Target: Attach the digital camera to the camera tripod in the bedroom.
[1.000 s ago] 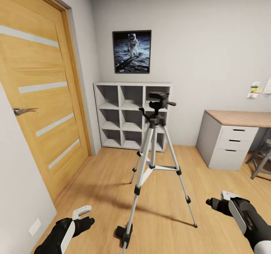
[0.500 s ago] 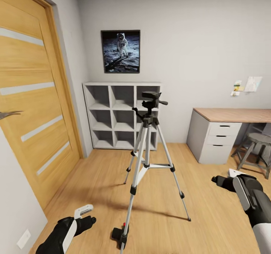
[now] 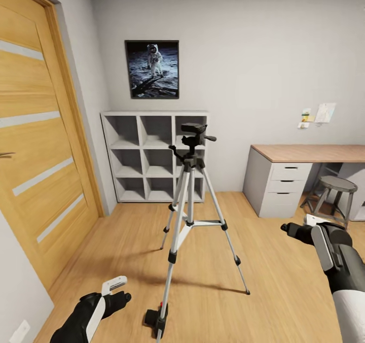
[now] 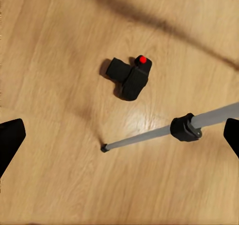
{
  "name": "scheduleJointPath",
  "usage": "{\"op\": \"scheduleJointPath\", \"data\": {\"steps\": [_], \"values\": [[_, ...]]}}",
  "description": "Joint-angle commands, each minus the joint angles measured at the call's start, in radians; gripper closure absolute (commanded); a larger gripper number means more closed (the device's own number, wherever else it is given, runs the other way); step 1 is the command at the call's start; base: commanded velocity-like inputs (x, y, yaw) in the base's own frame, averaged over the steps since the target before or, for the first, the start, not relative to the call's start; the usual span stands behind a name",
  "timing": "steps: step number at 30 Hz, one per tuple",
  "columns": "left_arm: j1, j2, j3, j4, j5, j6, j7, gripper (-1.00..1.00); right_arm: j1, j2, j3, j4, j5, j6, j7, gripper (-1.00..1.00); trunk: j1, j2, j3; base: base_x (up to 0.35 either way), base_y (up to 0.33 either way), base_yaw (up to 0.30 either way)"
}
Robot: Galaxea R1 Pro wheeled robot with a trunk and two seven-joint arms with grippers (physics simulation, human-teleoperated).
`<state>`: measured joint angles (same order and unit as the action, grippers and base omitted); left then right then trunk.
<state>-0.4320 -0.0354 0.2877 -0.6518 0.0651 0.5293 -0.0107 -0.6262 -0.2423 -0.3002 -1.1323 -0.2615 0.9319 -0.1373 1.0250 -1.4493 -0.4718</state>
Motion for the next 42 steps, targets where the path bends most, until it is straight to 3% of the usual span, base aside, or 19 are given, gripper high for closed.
{"op": "scheduleJointPath", "data": {"steps": [1,7,17,21,25,26,28,35,42], "values": [[-0.001,-0.001,0.006,-0.002,0.007,0.006,-0.001,-1.0,-0.001,0.008,0.0,-0.006,-0.008,0.004,-0.01,-1.0,0.0,-0.001,-0.001,0.0,0.119,-0.011],[0.0,-0.001,0.008,-0.001,0.007,0.005,0.0,-1.0,0.001,0.039,0.003,-0.057,-0.003,0.008,-0.011,-1.0,0.0,-0.001,-0.001,0.0,0.206,-0.02],[0.001,-0.004,0.004,0.0,0.007,0.004,0.0,-1.0,0.008,0.042,0.002,-0.091,-0.004,0.01,-0.011,-1.0,0.0,-0.001,-0.001,0.0,0.099,-0.03],[0.0,-0.013,0.023,0.001,0.007,0.014,-0.006,-1.0,0.01,0.042,0.006,-0.119,-0.004,0.016,-0.011,-1.0,0.0,-0.001,-0.001,0.0,0.008,-0.003],[0.001,-0.015,0.032,0.0,0.0,0.015,-0.004,-1.0,0.012,0.038,0.007,-0.137,-0.006,0.061,-0.007,-1.0,0.0,-0.001,-0.001,0.0,0.003,-0.001],[0.001,-0.017,0.034,-0.001,-0.003,0.016,0.011,-1.0,0.013,0.035,0.007,-0.172,-0.008,0.102,-0.003,-1.0,0.0,-0.001,-0.001,0.0,0.002,-0.001],[0.001,-0.019,0.032,-0.002,-0.003,0.016,0.04,-1.0,0.015,0.034,0.005,-0.218,-0.007,0.115,0.0,-1.0,0.0,-0.001,-0.001,0.0,0.001,0.0],[-0.001,-0.032,0.019,-0.003,0.053,0.075,0.12,-1.0,0.05,0.036,0.003,-0.333,-0.003,0.115,0.003,-1.0,0.015,-0.029,-0.014,0.0,0.0,0.0],[-0.033,-0.027,-0.022,0.001,0.065,0.099,0.129,-1.0,0.062,0.039,0.003,-0.391,-0.003,0.115,0.003,-1.0,0.042,-0.078,-0.036,0.0,0.0,-0.006]]}}
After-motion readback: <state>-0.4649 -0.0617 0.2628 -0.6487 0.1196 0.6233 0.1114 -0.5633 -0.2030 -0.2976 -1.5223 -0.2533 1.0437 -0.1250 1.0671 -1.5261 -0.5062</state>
